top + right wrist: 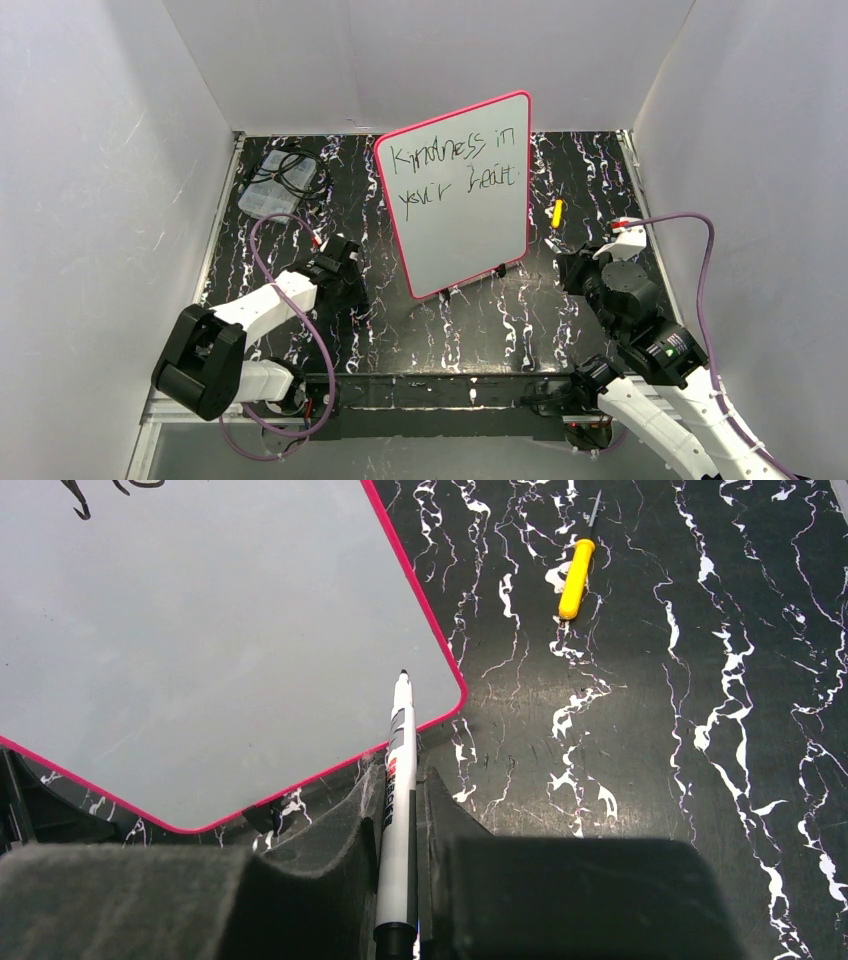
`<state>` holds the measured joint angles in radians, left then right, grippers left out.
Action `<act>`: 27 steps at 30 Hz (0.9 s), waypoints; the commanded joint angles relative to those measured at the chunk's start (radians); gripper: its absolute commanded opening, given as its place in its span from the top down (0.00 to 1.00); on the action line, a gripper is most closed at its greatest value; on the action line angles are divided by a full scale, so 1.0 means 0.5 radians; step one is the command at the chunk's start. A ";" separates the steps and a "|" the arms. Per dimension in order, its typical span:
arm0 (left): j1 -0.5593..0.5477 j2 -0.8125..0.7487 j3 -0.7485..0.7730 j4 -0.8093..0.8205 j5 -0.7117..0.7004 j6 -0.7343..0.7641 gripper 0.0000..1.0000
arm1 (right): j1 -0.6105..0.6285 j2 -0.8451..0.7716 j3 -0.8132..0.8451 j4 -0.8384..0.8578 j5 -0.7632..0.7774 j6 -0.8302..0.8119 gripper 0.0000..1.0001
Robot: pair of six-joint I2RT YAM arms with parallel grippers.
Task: Write a sentence on the whiteboard
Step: Close the whiteboard marker at the center of the board.
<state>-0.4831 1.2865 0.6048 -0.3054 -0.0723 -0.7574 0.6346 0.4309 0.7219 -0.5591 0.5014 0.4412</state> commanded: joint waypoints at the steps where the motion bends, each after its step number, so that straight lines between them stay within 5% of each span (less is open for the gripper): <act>1: -0.048 0.051 0.009 -0.174 -0.080 0.023 0.69 | -0.006 -0.033 -0.008 0.074 0.013 0.007 0.94; 14: -0.130 0.097 0.022 -0.345 -0.211 0.025 0.78 | -0.006 -0.049 -0.013 0.078 0.036 0.012 0.93; 27: -0.172 0.014 0.056 -0.532 -0.237 0.128 0.77 | -0.005 -0.052 -0.016 0.078 0.056 0.011 0.92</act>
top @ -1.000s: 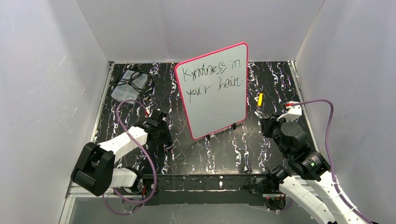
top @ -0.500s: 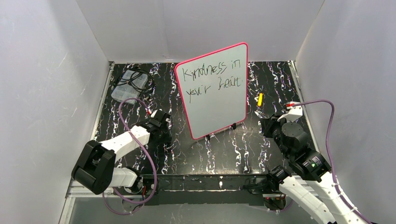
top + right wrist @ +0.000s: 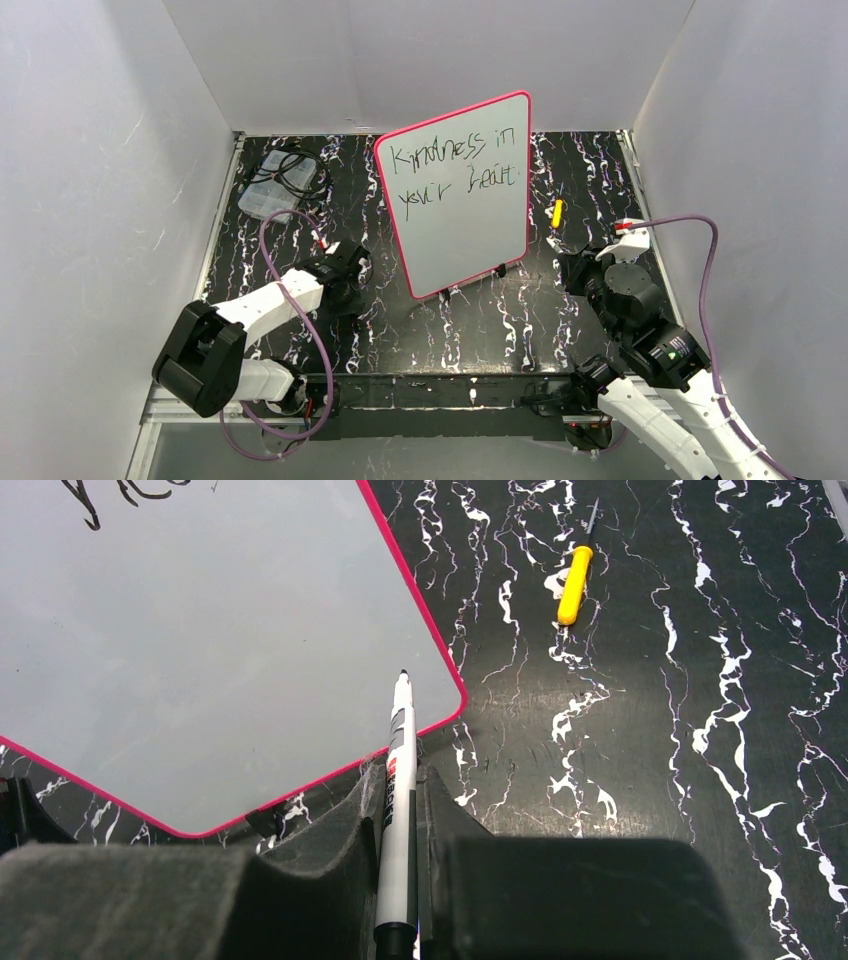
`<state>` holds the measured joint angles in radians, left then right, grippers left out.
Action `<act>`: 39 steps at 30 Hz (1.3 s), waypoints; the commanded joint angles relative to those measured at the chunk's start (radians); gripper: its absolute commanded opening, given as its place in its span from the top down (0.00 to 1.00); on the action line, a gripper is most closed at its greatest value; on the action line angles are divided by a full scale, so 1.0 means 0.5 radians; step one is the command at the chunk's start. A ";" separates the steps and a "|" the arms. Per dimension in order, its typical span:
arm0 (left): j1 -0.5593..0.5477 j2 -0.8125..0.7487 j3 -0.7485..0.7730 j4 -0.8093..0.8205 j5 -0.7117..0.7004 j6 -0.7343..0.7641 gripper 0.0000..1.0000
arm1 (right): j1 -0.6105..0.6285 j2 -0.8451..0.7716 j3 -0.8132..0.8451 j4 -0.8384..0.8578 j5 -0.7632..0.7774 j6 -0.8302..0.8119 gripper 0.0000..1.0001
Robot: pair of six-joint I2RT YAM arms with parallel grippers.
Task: Write a sentence on the whiteboard
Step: Close the whiteboard marker at the center of the board.
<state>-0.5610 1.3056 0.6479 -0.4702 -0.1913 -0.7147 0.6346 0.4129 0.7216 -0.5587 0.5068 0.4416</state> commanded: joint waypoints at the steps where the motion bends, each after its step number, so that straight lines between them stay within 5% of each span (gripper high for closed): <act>1: -0.016 -0.031 -0.031 -0.204 0.025 0.045 0.75 | -0.006 -0.014 -0.016 0.077 0.045 0.010 0.92; 11: -0.025 0.016 -0.028 -0.262 0.060 0.068 0.75 | -0.005 -0.019 -0.015 0.073 0.051 0.013 0.92; 18: -0.031 0.038 -0.048 -0.261 0.052 0.090 1.00 | -0.005 -0.009 -0.014 0.081 -0.015 -0.003 0.92; 26: -0.041 -0.723 -0.037 -0.173 -0.064 0.419 1.00 | -0.005 0.146 0.032 0.190 -0.761 -0.121 0.96; 32: -0.053 -1.078 0.194 -0.144 0.316 0.874 1.00 | -0.005 0.399 0.149 0.232 -1.351 -0.115 0.98; 39: -0.096 -1.320 0.211 -0.044 1.140 1.260 1.00 | -0.005 0.725 0.345 0.232 -2.015 -0.081 0.99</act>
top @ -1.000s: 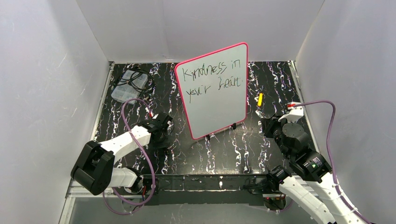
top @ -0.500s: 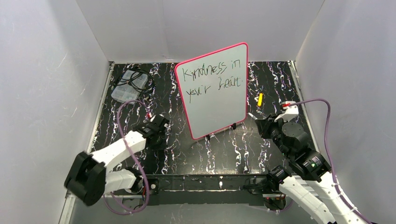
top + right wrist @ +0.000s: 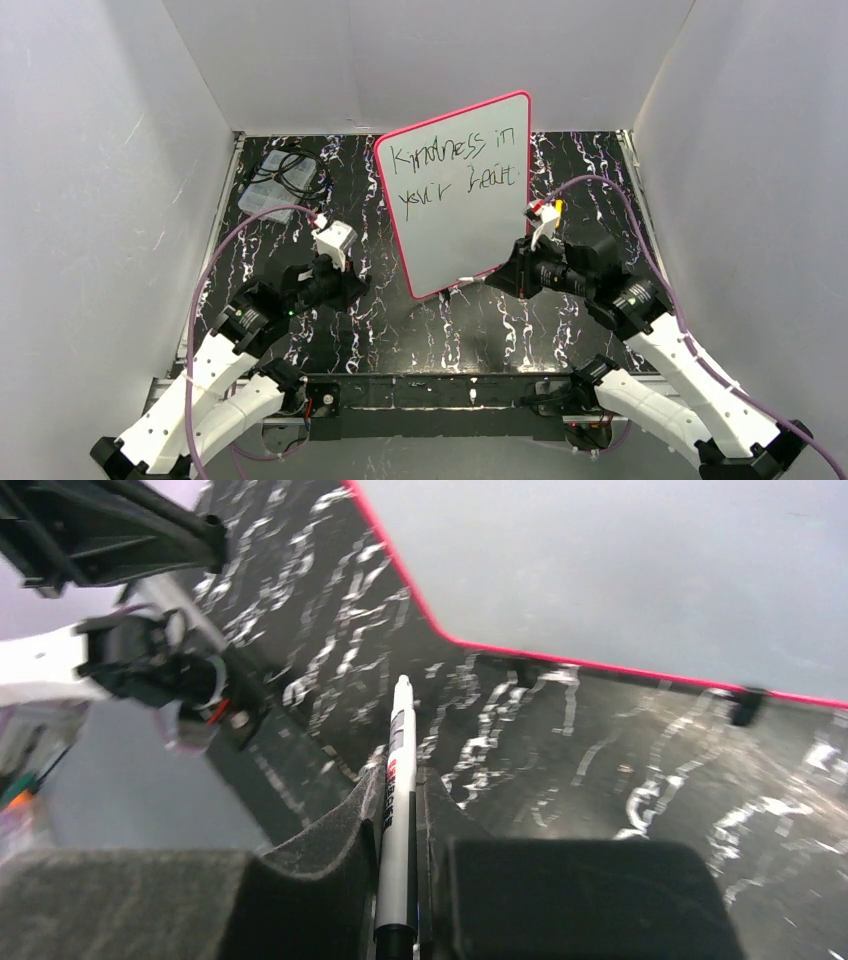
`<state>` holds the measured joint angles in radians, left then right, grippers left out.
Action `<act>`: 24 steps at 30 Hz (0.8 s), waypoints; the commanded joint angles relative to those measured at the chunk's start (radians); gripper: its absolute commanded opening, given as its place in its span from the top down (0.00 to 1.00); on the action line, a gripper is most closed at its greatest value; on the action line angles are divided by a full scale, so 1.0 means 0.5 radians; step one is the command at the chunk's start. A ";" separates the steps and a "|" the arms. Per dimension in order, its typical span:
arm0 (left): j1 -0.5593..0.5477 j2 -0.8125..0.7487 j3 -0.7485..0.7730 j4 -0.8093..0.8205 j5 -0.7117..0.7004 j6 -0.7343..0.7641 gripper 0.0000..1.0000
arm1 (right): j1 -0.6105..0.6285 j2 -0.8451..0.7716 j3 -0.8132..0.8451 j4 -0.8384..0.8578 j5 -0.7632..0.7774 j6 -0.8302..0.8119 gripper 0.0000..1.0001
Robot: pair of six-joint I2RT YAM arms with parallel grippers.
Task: Write a sentence on the whiteboard
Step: Close the whiteboard marker at the center of the board.
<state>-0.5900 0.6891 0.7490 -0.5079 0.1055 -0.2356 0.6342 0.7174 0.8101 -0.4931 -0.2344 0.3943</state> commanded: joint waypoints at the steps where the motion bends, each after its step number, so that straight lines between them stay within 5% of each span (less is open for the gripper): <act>1: -0.055 -0.097 0.008 0.043 0.627 0.323 1.00 | -0.006 0.171 0.193 0.089 -0.620 0.021 0.99; 10: -0.379 -0.003 0.023 0.138 0.912 0.430 1.00 | 0.021 0.435 0.213 0.087 -1.108 0.151 0.99; 24: -0.751 0.266 0.039 0.245 0.734 0.599 1.00 | 0.097 0.479 0.233 -0.009 -1.121 0.132 0.99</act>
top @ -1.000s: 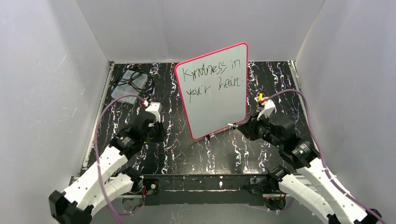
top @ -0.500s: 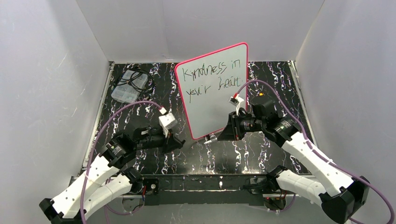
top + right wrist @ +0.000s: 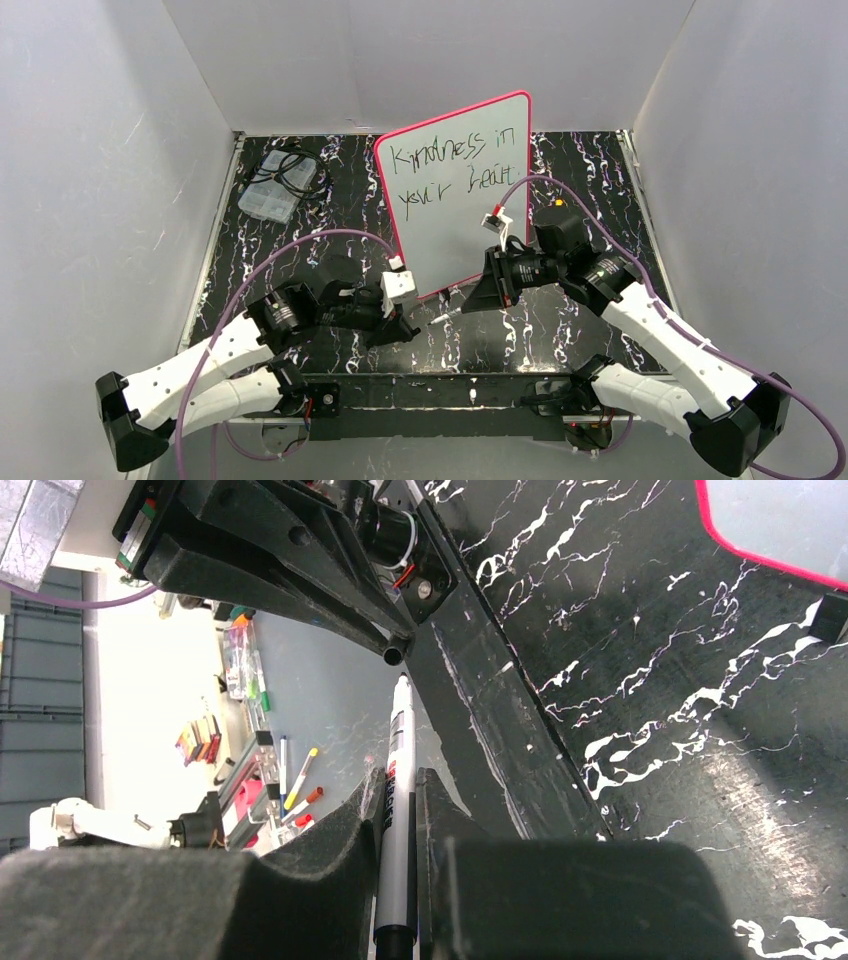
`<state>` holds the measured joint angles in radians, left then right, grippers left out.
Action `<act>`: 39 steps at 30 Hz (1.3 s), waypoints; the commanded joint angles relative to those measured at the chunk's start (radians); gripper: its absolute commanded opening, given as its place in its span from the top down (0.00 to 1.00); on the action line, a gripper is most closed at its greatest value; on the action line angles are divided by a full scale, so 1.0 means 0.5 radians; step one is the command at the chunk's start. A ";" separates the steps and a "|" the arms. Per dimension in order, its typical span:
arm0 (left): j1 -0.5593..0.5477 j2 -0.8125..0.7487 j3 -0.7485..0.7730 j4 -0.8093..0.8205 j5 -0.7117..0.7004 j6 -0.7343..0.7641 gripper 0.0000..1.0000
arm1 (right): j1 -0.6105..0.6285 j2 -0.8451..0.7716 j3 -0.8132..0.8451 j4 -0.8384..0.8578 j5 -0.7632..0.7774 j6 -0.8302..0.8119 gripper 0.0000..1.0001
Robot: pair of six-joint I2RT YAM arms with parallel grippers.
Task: Write a sentence on the whiteboard
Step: Close the whiteboard marker at the center of the board.
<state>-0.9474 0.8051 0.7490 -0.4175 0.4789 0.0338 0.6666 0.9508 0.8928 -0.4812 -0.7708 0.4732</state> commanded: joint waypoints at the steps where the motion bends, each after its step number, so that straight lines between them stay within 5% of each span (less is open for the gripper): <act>1: -0.042 0.048 0.042 0.069 -0.017 0.066 1.00 | 0.038 0.015 0.062 -0.027 -0.047 -0.026 0.99; 39: -0.118 0.163 0.122 0.109 0.038 0.066 1.00 | 0.103 0.093 0.001 0.051 -0.015 -0.020 0.99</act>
<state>-0.9989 0.8948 0.7681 -0.3782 0.4801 0.0597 0.7116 0.9905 0.8921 -0.4908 -0.7662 0.4713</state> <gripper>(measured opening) 0.067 0.206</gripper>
